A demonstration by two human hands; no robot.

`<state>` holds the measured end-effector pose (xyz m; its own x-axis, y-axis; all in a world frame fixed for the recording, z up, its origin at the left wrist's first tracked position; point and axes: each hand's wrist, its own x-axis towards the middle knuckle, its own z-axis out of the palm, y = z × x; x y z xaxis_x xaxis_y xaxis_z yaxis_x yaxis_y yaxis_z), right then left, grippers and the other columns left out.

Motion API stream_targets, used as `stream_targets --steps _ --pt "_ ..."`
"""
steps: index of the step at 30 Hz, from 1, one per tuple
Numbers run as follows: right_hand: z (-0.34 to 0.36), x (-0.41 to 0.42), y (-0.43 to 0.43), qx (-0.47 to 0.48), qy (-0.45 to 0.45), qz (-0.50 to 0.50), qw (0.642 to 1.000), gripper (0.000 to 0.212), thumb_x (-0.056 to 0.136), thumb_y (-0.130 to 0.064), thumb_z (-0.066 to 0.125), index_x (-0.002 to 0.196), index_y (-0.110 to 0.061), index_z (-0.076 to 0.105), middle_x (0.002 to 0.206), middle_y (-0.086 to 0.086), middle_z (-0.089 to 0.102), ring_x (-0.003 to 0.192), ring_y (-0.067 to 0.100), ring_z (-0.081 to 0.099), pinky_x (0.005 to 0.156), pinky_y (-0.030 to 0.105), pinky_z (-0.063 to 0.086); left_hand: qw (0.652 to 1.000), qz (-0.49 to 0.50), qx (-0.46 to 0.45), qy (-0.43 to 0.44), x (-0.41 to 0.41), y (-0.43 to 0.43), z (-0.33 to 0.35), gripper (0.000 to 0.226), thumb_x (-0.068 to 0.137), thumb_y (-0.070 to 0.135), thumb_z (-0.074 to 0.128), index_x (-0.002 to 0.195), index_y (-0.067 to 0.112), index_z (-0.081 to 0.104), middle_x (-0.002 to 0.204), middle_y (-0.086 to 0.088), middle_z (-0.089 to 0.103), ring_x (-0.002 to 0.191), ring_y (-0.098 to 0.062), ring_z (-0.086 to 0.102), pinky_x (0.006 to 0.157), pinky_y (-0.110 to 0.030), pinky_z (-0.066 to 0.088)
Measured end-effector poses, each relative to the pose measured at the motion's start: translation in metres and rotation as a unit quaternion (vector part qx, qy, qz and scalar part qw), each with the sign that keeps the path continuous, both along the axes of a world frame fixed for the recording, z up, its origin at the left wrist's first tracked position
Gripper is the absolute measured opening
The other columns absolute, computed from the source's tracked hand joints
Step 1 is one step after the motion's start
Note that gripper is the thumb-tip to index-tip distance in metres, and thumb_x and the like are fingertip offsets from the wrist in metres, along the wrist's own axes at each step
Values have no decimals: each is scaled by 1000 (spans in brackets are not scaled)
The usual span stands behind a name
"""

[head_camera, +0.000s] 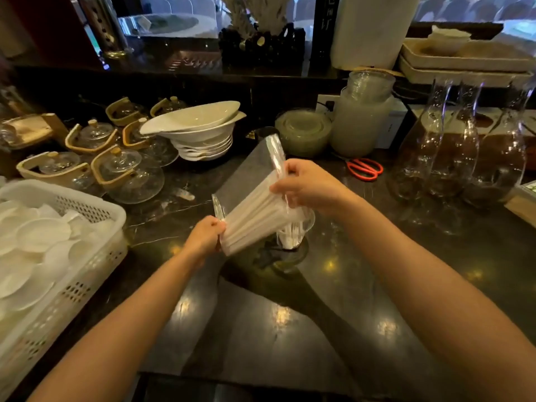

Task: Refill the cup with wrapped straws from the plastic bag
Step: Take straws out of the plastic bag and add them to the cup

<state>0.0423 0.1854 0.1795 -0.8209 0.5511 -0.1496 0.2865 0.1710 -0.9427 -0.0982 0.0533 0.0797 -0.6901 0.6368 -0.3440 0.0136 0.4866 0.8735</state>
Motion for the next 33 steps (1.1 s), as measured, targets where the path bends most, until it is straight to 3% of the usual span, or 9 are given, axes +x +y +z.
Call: stream_targets --steps 5,9,12,16,19,21,28,31,33 --pt "-12 3 -12 -54 -50 62 995 12 79 -3 64 70 -4 57 54 0 56 43 6 48 41 15 41 998 -4 -53 -26 21 -11 -39 21 87 9 47 66 11 47 68 -7 48 63 -15 46 49 -23 42" --pt "-17 6 -17 -78 -91 95 988 20 82 -2 60 63 -8 60 44 -7 60 40 2 55 43 13 47 990 -48 -127 29 26 -15 -57 26 84 17 56 59 14 52 64 -7 58 57 -15 54 42 -20 45" --pt "-18 8 -21 -107 -98 99 984 23 84 -3 58 62 -8 62 43 -5 61 41 3 56 42 13 48 978 -102 -164 79 24 -17 -47 21 82 20 58 62 15 58 70 -7 63 63 -19 60 59 -30 49" --pt "-16 8 -26 -98 -90 86 987 25 85 -7 57 60 -8 58 52 1 56 42 6 53 42 13 47 974 -105 -65 189 20 -16 0 22 86 24 52 69 12 60 67 -2 60 66 -16 56 65 -31 46" --pt "-15 6 -32 -61 -84 75 992 26 85 -10 59 59 -11 55 53 2 54 40 5 52 41 14 45 979 -119 103 129 28 -13 48 35 88 26 48 55 16 53 56 -1 56 46 -4 52 49 -16 42" --pt "-14 4 -36 -30 -67 72 995 27 84 -11 60 57 -12 55 51 -1 54 38 3 50 40 13 45 977 -145 141 64 33 -11 68 37 88 28 47 54 16 53 51 2 56 42 -3 53 43 -12 40" --pt "-18 2 -47 57 -36 78 995 27 80 -13 65 56 -12 55 53 1 53 37 2 49 41 14 42 980 -178 90 -15 37 -15 76 37 88 37 45 60 14 55 35 6 54 43 -10 57 48 -22 43" --pt "-21 2 -48 63 -48 99 992 18 78 -12 66 73 5 64 56 4 55 35 2 49 39 11 40 975 -208 73 -31 38 -18 72 38 86 39 48 72 9 64 37 5 56 48 -12 59 51 -23 45" --pt "-22 1 -50 60 -54 112 990 15 77 -12 67 80 3 68 56 2 58 35 0 49 39 9 39 973 -217 69 -36 39 -19 70 39 86 39 49 78 5 66 37 5 57 49 -12 59 52 -23 46"
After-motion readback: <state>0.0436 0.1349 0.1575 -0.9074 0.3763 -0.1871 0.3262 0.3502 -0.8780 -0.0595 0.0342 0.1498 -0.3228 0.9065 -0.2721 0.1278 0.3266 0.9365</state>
